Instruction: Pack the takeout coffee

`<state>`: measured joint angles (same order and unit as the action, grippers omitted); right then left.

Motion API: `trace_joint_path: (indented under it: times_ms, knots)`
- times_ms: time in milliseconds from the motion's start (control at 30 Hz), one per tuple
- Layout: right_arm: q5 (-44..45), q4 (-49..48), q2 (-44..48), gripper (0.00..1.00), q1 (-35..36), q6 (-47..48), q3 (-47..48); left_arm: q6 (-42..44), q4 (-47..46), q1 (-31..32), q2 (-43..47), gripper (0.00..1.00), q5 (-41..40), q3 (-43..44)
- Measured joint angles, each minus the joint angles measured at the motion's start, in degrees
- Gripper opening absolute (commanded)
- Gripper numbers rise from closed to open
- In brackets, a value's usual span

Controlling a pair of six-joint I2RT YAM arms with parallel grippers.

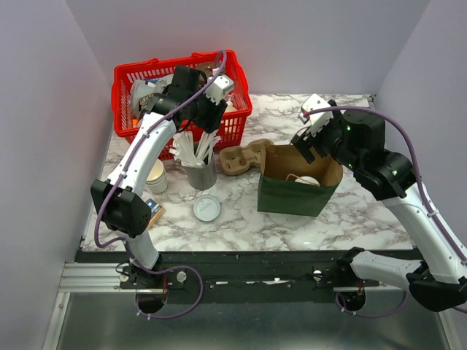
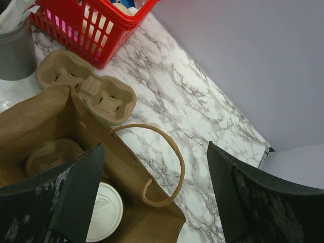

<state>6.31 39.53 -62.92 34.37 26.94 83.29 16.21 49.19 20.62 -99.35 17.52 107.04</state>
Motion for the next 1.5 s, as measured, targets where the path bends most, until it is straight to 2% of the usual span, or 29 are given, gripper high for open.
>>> trace_joint_path:
  times_ms: [600,733,1033,1133,1267,1500]
  knots:
    - [-0.04,-0.92,-1.36,0.90,0.00,0.13,0.00,-0.02,1.29,0.13,-1.07,0.59,-0.26,0.63]
    - [-0.09,-0.94,-1.36,0.90,-0.26,0.15,0.00,-0.13,1.64,0.24,-1.20,0.67,-0.17,0.87]
    - [-0.15,-1.36,-1.36,0.90,-0.37,0.33,0.00,-0.20,2.54,1.07,-1.75,0.58,0.04,0.81]
    - [-0.17,-1.40,-1.33,0.90,-0.37,0.48,0.00,-0.11,2.49,1.33,-2.86,0.53,0.04,0.55]
    - [-0.17,-1.68,-1.33,0.90,-0.37,0.52,0.00,0.13,2.80,1.36,-3.78,0.41,0.07,-0.02]
    - [-0.17,-1.99,-1.31,0.90,-0.37,0.55,0.00,0.28,2.82,1.36,-3.82,0.34,0.17,-0.02]
